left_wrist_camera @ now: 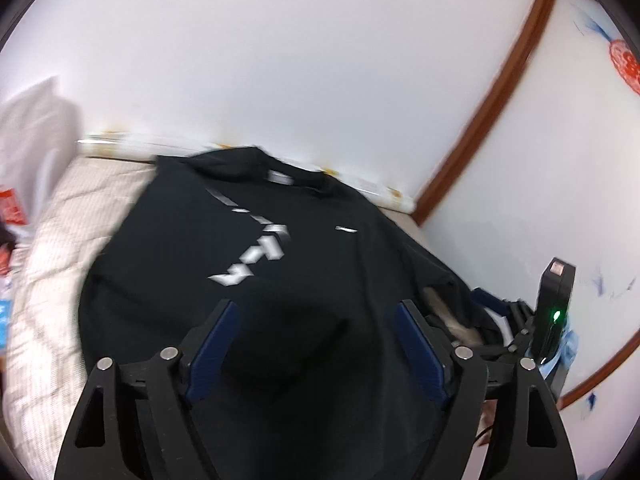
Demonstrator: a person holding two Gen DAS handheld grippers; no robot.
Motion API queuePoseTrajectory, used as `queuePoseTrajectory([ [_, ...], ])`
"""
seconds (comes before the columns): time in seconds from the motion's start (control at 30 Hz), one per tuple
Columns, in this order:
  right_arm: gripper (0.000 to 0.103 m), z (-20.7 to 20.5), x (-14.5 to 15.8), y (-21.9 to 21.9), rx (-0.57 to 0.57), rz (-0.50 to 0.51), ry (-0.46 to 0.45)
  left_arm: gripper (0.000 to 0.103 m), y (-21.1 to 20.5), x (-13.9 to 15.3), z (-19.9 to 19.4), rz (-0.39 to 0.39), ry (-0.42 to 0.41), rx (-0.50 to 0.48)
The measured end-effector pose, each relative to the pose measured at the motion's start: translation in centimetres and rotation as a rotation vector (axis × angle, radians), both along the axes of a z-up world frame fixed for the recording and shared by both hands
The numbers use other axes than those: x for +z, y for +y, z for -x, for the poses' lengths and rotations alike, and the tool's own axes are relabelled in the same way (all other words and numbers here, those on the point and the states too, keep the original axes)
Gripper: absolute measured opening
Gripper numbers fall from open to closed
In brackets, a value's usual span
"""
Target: Fold small clothes
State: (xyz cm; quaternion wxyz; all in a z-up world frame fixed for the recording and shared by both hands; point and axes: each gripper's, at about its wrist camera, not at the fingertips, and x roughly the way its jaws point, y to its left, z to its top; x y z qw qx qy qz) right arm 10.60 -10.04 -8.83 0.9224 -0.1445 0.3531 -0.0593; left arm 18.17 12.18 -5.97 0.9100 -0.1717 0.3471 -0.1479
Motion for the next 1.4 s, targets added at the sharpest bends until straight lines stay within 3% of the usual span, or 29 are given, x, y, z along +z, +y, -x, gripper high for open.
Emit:
queuePoseTrajectory([
  [0.13, 0.102, -0.3, -0.7, 3.1, 0.059, -0.035, 0.019, 0.082, 3.9, -2.9, 2.2, -0.196, 0.061, 0.183],
  [0.27, 0.102, -1.3, -3.2, 7.4, 0.178, -0.07, 0.068, 0.082, 6.6, -6.7, 3.2, -0.301, 0.168, 0.272],
  [0.37, 0.102, -2.4, -5.4, 10.9, 0.257, -0.039, 0.096, 0.082, 7.8, -8.7, 4.0, -0.315, 0.214, 0.267],
  [0.47, 0.101, -4.2, -7.3, 12.7, 0.237, 0.041, 0.086, 0.082, 8.3, -9.8, 4.3, -0.284, 0.227, 0.25],
  [0.53, 0.1, -5.7, -8.3, 12.8, 0.232, 0.027, 0.107, 0.082, 7.9, -10.4, 3.5, -0.267, 0.223, 0.239],
  [0.6, 0.083, -7.7, -9.4, 12.3, 0.223, -0.036, 0.164, 0.082, 7.7, -10.8, 3.2, -0.251, 0.218, 0.237],
  [0.67, 0.039, -9.4, -10.7, 11.9, 0.218, -0.092, 0.236, 0.082, 7.3, -10.9, 2.6, -0.236, 0.215, 0.238],
  [0.77, 0.009, -10.3, -11.5, 11.4, 0.25, -0.135, 0.268, 0.082, 6.5, -11.0, 2.0, -0.248, 0.213, 0.247],
  [0.93, 0.009, -8.7, -7.5, 8.2, 0.251, -0.206, 0.122, 0.082, 5.6, -11.5, 1.2, -0.312, 0.231, 0.267],
  [1.1, 0.01, -8.7, -3.9, 0.0, 0.101, -0.33, 0.004, 0.082, 5.6, -12.0, 0.9, -0.303, 0.261, 0.278],
  [1.17, 0.021, -9.0, -4.2, -3.3, 0.019, -0.389, 0.026, 0.082, 5.5, -12.0, 0.9, -0.302, 0.263, 0.276],
  [1.23, 0.022, -8.8, -4.9, -6.2, -0.048, -0.446, 0.049, 0.082, 5.4, -12.1, 1.0, -0.302, 0.269, 0.28],
  [1.3, 0.026, -8.0, -5.3, -7.9, -0.094, -0.431, 0.055, 0.082, 5.4, -12.1, 0.9, -0.305, 0.273, 0.278],
  [1.37, 0.046, -6.9, -5.1, -9.0, -0.128, -0.411, 0.048, 0.082, 5.3, -12.1, 0.9, -0.314, 0.271, 0.279],
  [1.4, 0.05, -6.5, -4.9, -9.3, -0.128, -0.419, 0.037, 0.082, 5.3, -12.1, 0.8, -0.317, 0.272, 0.282],
])
